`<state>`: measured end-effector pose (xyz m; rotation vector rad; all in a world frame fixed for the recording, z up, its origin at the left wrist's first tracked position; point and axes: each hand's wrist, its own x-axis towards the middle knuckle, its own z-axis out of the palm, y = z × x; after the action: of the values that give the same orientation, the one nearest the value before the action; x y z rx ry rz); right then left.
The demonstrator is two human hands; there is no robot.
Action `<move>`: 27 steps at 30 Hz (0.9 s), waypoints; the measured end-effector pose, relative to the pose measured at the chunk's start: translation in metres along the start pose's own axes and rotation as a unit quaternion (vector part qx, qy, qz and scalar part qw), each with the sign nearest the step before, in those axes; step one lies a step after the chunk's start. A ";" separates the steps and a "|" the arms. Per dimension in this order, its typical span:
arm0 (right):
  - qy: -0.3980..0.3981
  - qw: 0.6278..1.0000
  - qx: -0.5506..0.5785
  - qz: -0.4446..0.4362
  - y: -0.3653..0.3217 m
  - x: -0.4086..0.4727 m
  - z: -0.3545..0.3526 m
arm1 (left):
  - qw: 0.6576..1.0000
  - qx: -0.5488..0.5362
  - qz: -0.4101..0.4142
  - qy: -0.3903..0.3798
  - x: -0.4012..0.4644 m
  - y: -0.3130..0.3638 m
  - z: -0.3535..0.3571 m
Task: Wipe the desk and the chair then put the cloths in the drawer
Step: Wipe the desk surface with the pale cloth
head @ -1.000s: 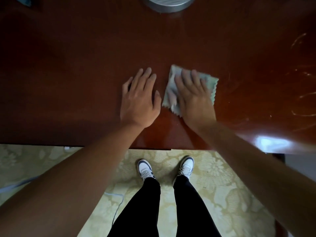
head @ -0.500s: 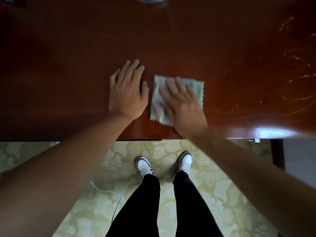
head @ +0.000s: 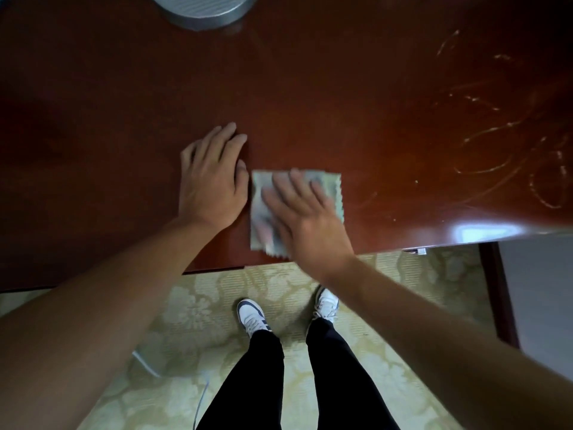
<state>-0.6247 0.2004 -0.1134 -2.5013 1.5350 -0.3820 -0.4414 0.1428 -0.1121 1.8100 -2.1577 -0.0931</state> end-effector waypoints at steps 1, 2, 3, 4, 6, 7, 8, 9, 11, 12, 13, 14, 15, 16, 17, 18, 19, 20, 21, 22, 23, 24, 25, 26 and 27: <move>-0.002 1.000 0.011 -0.015 0.002 -0.018 -0.004 | 1.000 -0.006 0.014 -0.001 0.003 0.008 0.002; -0.004 1.000 0.012 -0.026 0.016 -0.029 -0.010 | 0.999 -0.013 0.032 -0.004 0.006 0.021 0.005; -0.009 1.000 0.002 -0.029 0.035 -0.032 -0.018 | 0.998 -0.019 0.051 -0.006 0.009 0.032 0.009; -0.014 1.000 -0.015 -0.020 0.057 -0.028 -0.025 | 0.997 -0.024 0.068 -0.006 0.010 0.044 0.013; -0.011 0.998 -0.051 0.042 0.106 -0.012 -0.039 | 0.995 -0.042 0.086 -0.005 0.012 0.070 0.022; -0.004 0.995 -0.057 0.083 0.131 -0.002 -0.048 | 0.995 -0.056 0.084 -0.008 0.013 0.084 0.027; 0.000 0.991 -0.056 0.118 0.154 0.007 -0.055 | 0.995 -0.068 0.078 -0.012 0.015 0.096 0.031; 0.003 0.989 -0.049 0.142 0.173 0.013 -0.061 | 0.994 -0.079 0.071 -0.018 0.017 0.109 0.034; 0.017 0.986 -0.034 0.163 0.185 0.019 -0.063 | 0.994 -0.091 0.057 -0.027 0.022 0.127 0.040; 0.026 0.985 -0.033 0.169 0.181 0.017 -0.060 | 0.994 -0.088 0.053 -0.028 0.025 0.133 0.043; 0.037 0.984 -0.034 0.170 0.172 0.008 -0.056 | 0.995 -0.080 0.051 -0.026 0.027 0.137 0.046; 0.048 0.985 -0.028 0.161 0.157 -0.005 -0.050 | 0.996 -0.070 0.048 -0.022 0.027 0.137 0.047; 0.054 0.988 -0.017 0.143 0.144 -0.021 -0.046 | 0.997 -0.062 0.047 -0.019 0.027 0.138 0.049; 0.050 0.992 -0.005 0.117 0.133 -0.039 -0.043 | 0.997 -0.058 0.047 -0.019 0.027 0.138 0.050; 0.040 0.996 -0.001 0.080 0.129 -0.054 -0.042 | 0.997 -0.055 0.048 -0.021 0.027 0.137 0.050; 0.028 0.999 -0.006 0.041 0.134 -0.061 -0.043 | 0.997 -0.051 0.048 -0.023 0.026 0.138 0.050; 0.015 1.000 -0.017 0.017 0.146 -0.060 -0.047 | 0.997 -0.048 0.048 -0.024 0.026 0.139 0.050; 0.010 0.999 -0.030 0.017 0.161 -0.052 -0.050 | 0.998 -0.045 0.046 -0.025 0.026 0.140 0.049; 0.014 0.998 -0.039 0.038 0.176 -0.038 -0.052 | 0.998 -0.044 0.046 -0.026 0.027 0.141 0.049; 0.023 0.997 -0.038 0.070 0.192 -0.022 -0.055 | 0.998 -0.043 0.045 -0.030 0.027 0.141 0.048; 0.026 0.993 -0.035 0.110 0.206 -0.004 -0.060 | 0.998 -0.042 0.044 -0.031 0.026 0.141 0.048; 0.024 0.988 -0.031 0.148 0.217 0.011 -0.065 | 0.998 -0.039 0.043 -0.030 0.026 0.141 0.048; 0.023 0.983 -0.024 0.178 0.221 0.022 -0.065 | 0.998 -0.037 0.042 -0.028 0.027 0.140 0.048; 0.028 0.980 -0.023 0.194 0.219 0.026 -0.064 | 0.998 -0.037 0.041 -0.027 0.027 0.141 0.049; 0.031 0.980 -0.030 0.193 0.212 0.025 -0.061 | 0.998 -0.037 0.040 -0.025 0.027 0.141 0.048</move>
<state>-0.8120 0.0819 -0.1126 -2.1765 2.0286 -0.3574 -0.5922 0.1361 -0.1165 1.6972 -2.2272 -0.1985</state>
